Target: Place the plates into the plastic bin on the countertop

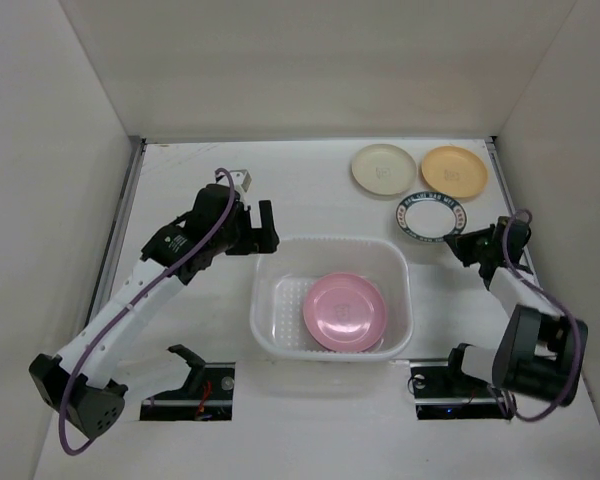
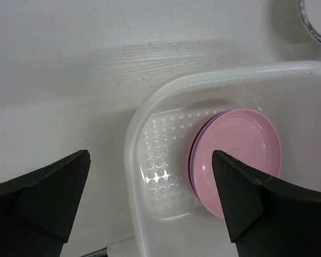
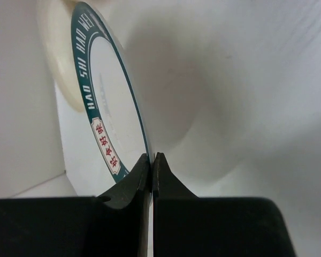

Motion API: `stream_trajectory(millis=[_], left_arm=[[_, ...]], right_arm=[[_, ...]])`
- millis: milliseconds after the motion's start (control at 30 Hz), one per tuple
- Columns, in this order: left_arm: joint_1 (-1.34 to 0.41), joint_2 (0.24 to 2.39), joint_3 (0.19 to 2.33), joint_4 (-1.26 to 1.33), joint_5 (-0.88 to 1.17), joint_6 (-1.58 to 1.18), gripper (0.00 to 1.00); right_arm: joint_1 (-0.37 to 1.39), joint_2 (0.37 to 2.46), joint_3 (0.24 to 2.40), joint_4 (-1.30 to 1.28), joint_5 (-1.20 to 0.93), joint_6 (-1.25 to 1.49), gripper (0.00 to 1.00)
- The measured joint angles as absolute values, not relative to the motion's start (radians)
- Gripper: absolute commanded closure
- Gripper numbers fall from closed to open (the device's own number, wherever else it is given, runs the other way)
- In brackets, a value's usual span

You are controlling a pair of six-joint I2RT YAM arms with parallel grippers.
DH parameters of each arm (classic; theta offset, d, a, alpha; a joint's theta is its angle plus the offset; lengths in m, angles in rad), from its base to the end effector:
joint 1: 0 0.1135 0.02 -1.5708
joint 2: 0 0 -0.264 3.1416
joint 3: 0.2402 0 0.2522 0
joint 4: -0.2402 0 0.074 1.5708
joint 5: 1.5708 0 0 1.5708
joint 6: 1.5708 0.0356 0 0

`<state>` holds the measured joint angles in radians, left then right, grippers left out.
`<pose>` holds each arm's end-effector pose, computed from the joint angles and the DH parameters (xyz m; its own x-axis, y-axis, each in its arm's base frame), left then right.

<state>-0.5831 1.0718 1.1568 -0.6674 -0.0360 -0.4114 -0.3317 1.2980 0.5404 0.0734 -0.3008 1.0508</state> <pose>0.1878 -0.1224 0.3656 -0.6308 -0.0626 -0.7734 0.2978 0.9009 -0.3158 0.2415 -0.0720 0.1747 -0.2154 0.9508 -0.2225 0.5653 0.3072 0.7655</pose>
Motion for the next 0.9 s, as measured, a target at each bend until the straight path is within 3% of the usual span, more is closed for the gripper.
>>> stream_trajectory(millis=[267, 533, 900], left_arm=[[-0.458, 1.052, 1.120, -0.646, -0.039, -0.409, 0.00], [-0.329, 0.987, 1.088, -0.635, -0.044, -0.410, 0.00], [-0.318, 0.950, 1.056, -0.627, -0.045, -0.423, 0.00]], right_arm=[[-0.180, 0.900, 0.720, -0.197, -0.244, 0.996, 1.00], [0.131, 0.912, 0.931, -0.472, -0.290, 0.810, 1.00], [0.475, 0.939, 0.966, -0.789, -0.284, 0.610, 0.99]])
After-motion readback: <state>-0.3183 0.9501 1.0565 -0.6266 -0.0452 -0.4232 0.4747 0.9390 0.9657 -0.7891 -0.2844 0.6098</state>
